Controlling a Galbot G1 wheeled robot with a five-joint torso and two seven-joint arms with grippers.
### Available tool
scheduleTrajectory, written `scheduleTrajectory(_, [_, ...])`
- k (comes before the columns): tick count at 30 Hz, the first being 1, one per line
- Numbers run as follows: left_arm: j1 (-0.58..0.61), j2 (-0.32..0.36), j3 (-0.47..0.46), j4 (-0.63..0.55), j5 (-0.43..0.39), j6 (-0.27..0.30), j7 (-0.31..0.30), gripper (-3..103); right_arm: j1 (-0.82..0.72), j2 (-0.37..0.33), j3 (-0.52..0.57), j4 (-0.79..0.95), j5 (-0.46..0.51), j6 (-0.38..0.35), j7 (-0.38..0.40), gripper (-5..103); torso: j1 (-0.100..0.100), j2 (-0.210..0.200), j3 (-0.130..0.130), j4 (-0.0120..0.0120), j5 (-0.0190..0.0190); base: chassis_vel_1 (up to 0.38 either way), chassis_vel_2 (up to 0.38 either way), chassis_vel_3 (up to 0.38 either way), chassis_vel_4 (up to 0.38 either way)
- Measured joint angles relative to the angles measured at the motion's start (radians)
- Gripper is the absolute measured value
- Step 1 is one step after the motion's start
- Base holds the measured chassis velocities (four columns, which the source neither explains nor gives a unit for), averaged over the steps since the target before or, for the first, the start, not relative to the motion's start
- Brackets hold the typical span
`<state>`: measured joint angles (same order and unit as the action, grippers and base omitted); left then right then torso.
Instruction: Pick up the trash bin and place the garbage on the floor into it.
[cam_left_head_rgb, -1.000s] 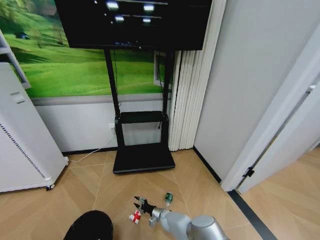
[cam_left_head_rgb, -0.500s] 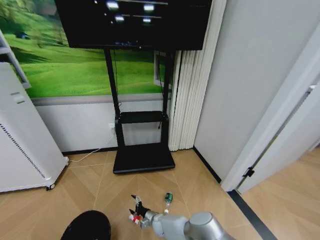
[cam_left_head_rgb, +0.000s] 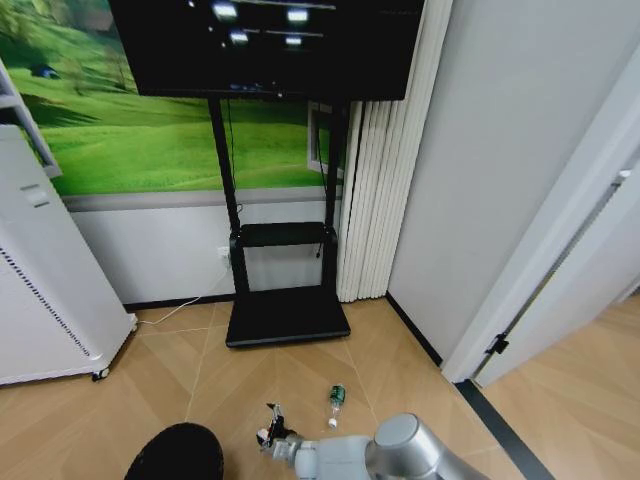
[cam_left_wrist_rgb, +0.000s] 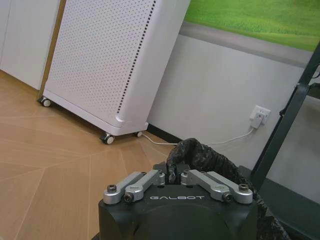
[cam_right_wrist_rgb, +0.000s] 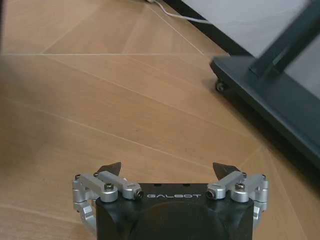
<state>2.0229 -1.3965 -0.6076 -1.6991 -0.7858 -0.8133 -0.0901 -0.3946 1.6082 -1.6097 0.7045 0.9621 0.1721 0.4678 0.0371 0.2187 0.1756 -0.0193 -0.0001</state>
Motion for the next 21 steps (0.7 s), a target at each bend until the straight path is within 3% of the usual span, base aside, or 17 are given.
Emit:
scheduleTrajectory(11, [-0.005, -0.006, 0.009, -0.001, 0.005, 0.003, 0.000, 8, -0.034, 0.000, 0.140, 0.082, 0.267, -0.049, 0.046, 100, 0.000, 0.000, 0.000, 0.0001, 0.0001, 0.000, 0.000, 0.000, 0.000])
scheduleTrajectory(16, [-0.004, -0.008, 0.011, 0.012, 0.005, -0.005, 0.008, 8, -0.082, 0.000, 0.200, 0.047, 0.333, -0.054, 0.052, 100, 0.000, 0.000, 0.000, -0.0002, 0.0001, 0.000, 0.000, 0.000, 0.000])
scheduleTrajectory(21, [-0.003, -0.011, 0.013, 0.019, 0.004, -0.009, 0.014, 8, -0.090, 0.000, 0.253, 0.034, 0.324, -0.033, 0.035, 100, 0.000, 0.000, 0.000, -0.0001, 0.0002, 0.000, 0.000, 0.000, 0.000])
